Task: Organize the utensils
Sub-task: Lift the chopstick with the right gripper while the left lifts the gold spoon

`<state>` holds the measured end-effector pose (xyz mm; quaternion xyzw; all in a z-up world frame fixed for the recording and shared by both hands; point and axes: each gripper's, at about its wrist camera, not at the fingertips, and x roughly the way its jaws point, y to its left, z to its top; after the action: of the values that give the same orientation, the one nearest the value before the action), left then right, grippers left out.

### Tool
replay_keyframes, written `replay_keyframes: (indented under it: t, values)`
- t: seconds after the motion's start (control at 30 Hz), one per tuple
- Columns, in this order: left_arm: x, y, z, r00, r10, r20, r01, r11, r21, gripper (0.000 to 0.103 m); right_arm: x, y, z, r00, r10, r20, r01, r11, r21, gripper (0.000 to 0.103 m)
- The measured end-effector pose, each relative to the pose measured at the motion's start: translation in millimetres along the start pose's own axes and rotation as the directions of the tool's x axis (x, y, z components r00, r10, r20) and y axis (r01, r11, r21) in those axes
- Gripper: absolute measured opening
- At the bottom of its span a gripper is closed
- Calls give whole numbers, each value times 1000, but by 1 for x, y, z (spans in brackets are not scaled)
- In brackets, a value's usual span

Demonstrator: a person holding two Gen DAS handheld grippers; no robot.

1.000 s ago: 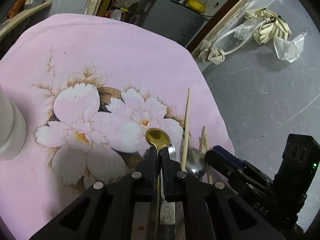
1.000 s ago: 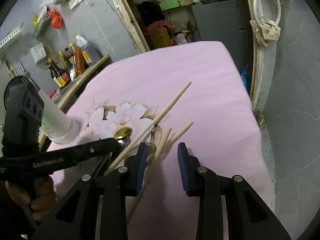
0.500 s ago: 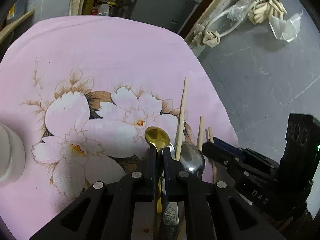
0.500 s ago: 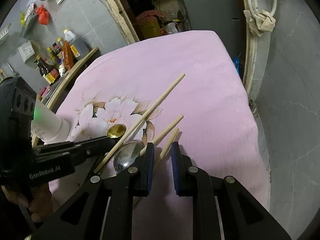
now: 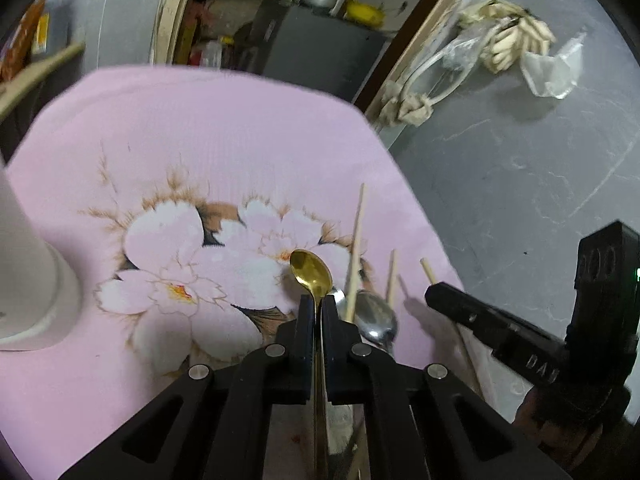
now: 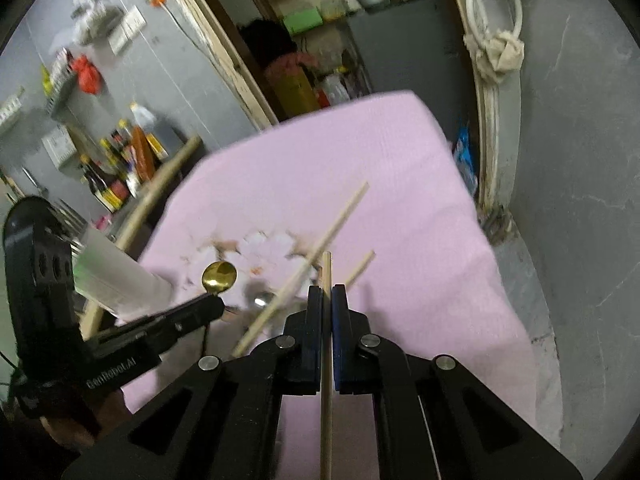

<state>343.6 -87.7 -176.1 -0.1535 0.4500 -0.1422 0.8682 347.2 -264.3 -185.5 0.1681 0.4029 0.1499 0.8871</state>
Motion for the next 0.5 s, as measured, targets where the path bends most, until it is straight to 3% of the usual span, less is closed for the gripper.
replay_keyframes:
  t: [0.23, 0.5]
  values:
    - [-62, -6, -1, 989, -29, 142, 25, 999, 31, 3, -48, 30, 0, 986, 48, 157, -50, 999, 7, 4]
    - [-125, -2, 16, 966, -46, 256, 28, 997, 74, 3, -87, 85, 15, 936, 111, 333, -101, 994, -47, 4]
